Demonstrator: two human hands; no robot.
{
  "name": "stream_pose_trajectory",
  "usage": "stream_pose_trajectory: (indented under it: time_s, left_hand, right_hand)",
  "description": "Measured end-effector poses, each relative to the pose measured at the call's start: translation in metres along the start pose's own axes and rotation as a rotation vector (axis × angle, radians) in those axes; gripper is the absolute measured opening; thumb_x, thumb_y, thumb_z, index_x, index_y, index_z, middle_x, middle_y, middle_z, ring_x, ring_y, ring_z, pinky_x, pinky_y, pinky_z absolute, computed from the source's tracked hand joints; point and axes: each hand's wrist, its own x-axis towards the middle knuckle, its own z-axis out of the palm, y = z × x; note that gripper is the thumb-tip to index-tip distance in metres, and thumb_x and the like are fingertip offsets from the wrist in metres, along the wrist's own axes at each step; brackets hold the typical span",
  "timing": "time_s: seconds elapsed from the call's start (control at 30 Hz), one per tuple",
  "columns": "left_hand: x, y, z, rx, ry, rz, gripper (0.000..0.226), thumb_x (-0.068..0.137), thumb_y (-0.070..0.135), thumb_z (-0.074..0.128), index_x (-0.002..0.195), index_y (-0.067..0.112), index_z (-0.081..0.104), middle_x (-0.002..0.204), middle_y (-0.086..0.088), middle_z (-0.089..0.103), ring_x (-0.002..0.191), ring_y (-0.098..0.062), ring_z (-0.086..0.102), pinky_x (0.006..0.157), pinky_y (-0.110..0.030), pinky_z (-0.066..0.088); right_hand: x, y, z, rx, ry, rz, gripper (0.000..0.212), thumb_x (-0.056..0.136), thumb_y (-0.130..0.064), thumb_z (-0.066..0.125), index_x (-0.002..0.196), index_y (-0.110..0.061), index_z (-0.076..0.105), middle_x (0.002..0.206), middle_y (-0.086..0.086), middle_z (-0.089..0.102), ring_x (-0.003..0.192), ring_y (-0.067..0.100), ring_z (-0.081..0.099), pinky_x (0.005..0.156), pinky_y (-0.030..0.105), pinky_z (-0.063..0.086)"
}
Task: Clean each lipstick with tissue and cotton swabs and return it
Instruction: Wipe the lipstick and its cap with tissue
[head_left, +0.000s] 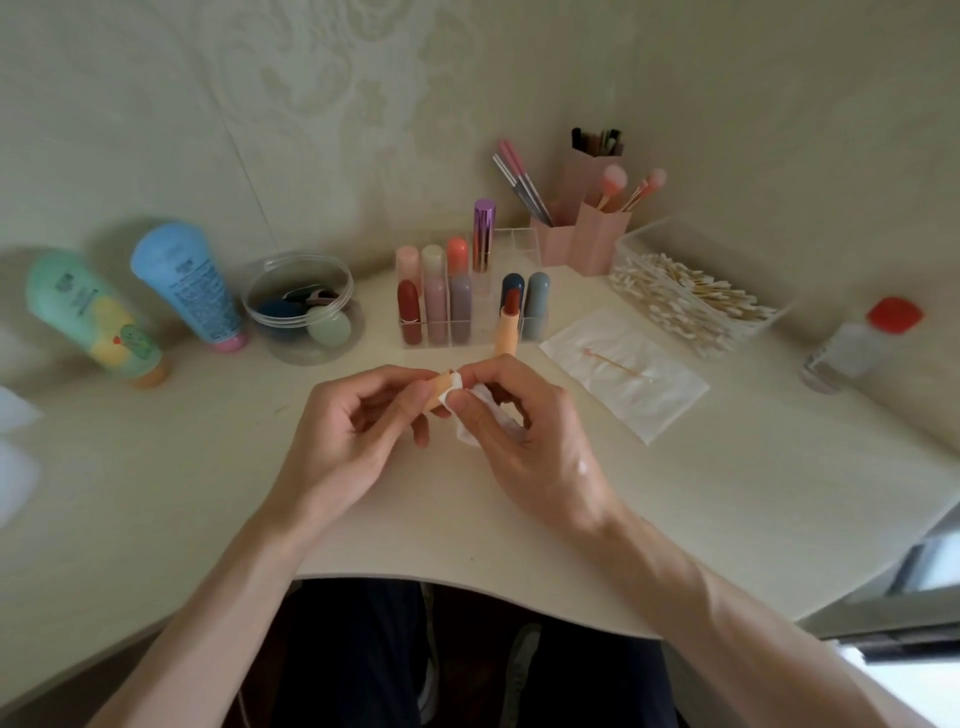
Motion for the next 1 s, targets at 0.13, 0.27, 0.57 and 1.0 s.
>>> stream_pose_trajectory:
  time_s: [0.13,0.27,0.57,1.0]
  left_hand:
    - [0.0009,0.0003,-0.001,-0.032,0.024,0.0,0.02,0.092,0.023,0.07,0.109,0.014,0.076,0.084,-0.001,0.076,0.07,-0.018,0.067,0.07,-0.017,0.052]
    - [0.0014,0.0001,0.001,-0.061,-0.067,-0.061,0.037,0.106,0.033,0.046,0.096,0.012,0.075,0.083,-0.009,0.076,0.054,-0.022,0.059,0.054,-0.023,0.043]
    - [0.0007,-0.0026,-0.0022,0.056,0.037,0.083,0.021,0.089,0.021,0.074,0.109,0.019,0.077,0.084,0.0,0.076,0.074,-0.017,0.071,0.074,-0.018,0.053]
    - [0.0028,-0.0051,-0.0017,0.019,0.013,0.063,0.022,0.093,0.025,0.07,0.111,0.013,0.075,0.083,-0.003,0.075,0.068,-0.019,0.069,0.07,-0.018,0.051]
  right_hand:
    - [0.0007,-0.0017,-0.0002,-0.013,0.005,0.006,0.007,0.102,-0.013,0.068,0.105,-0.007,0.069,0.078,-0.003,0.065,0.073,0.01,0.062,0.069,0.02,0.052]
    - [0.0001,-0.0035,-0.0034,-0.052,0.023,-0.019,0.008,0.101,-0.013,0.068,0.107,-0.008,0.071,0.085,-0.016,0.065,0.081,0.009,0.065,0.075,0.018,0.048]
    - [0.0004,-0.0035,-0.0017,-0.024,0.015,-0.006,0.006,0.1,-0.009,0.068,0.103,-0.005,0.072,0.075,-0.009,0.063,0.068,0.001,0.057,0.069,0.008,0.04]
    - [0.0001,-0.0018,0.0001,-0.02,0.013,-0.021,0.004,0.101,-0.011,0.069,0.104,-0.009,0.069,0.079,-0.016,0.063,0.074,0.007,0.062,0.07,0.017,0.049]
